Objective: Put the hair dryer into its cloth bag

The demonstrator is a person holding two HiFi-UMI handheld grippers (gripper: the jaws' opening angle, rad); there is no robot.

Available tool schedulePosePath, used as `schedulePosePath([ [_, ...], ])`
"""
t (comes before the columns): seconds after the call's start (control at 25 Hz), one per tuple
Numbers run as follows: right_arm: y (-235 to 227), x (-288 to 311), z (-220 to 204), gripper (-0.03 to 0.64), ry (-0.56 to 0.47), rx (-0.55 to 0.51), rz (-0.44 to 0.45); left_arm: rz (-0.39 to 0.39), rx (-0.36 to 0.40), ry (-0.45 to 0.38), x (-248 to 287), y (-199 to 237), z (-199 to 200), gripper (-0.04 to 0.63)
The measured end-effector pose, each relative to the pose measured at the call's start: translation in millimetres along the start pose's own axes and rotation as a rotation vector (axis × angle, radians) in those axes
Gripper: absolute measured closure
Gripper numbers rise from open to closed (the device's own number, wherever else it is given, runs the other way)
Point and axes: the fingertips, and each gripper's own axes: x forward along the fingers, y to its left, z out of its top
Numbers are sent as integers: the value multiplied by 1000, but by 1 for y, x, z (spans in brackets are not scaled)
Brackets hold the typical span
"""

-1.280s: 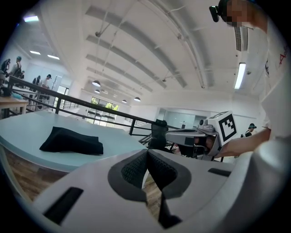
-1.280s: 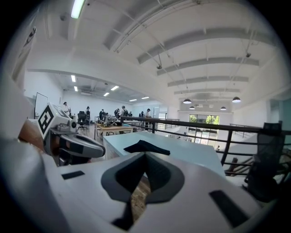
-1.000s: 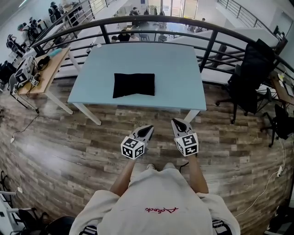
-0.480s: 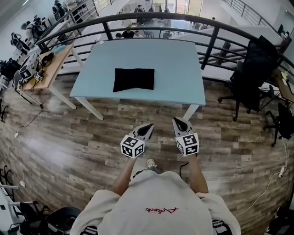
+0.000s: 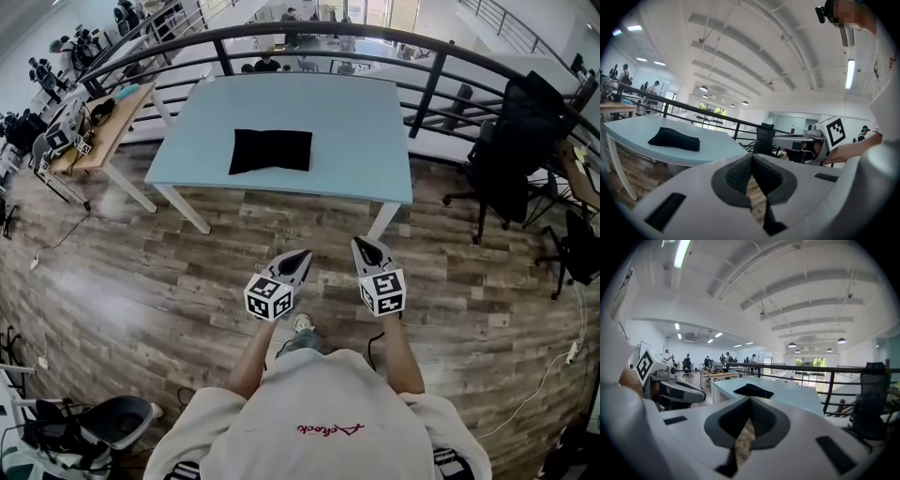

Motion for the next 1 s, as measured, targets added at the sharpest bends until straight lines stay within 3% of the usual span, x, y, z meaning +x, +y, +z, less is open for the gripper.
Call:
schedulePosePath([
  [0.4, -3, -20, -13, 601, 19, 16, 4, 18, 0, 33, -4, -13, -17, 588],
  [1.0, -21, -18, -11, 601, 21, 23, -18, 49, 16, 24, 2, 1, -2, 588],
])
